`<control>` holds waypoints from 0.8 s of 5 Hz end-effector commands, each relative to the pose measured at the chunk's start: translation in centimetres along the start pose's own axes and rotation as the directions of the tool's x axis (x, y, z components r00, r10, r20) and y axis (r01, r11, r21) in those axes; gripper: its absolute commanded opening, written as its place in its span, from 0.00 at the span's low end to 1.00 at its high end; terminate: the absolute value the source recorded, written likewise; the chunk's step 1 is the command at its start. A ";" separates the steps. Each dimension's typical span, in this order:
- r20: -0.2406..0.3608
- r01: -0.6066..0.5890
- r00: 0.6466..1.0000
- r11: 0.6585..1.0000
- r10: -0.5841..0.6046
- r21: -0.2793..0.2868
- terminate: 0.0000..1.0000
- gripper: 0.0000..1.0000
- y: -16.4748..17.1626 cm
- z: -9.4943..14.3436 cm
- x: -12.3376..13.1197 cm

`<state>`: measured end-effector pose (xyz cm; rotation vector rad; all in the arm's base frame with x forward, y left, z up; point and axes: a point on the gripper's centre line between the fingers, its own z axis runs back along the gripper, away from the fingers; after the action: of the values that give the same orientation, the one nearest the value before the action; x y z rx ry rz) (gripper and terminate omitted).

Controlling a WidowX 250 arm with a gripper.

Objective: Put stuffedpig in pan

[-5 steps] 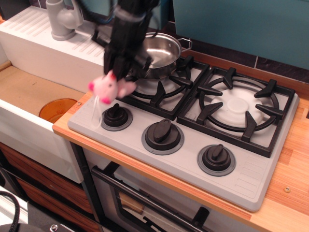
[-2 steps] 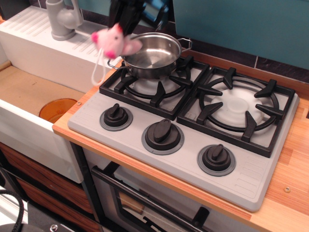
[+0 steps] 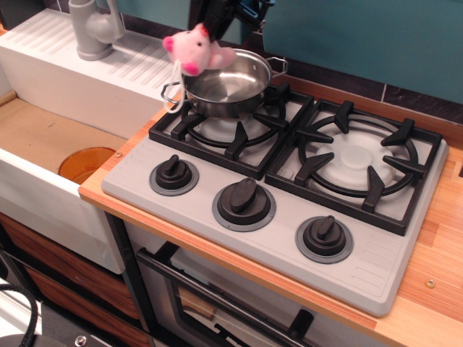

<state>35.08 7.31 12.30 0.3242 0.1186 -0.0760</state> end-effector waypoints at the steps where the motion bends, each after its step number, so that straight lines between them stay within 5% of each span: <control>1: 0.063 -0.018 0.998 1.000 0.019 -0.013 0.00 0.00 0.6 0.6 2.6; 2: 0.099 -0.001 0.995 1.000 0.003 -0.020 0.00 1.00 0.9 0.3 3.6; 4: 0.128 -0.016 0.991 0.998 0.023 -0.056 0.00 1.00 0.7 1.1 3.7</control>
<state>38.42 7.31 10.13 0.2521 0.0641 -0.0823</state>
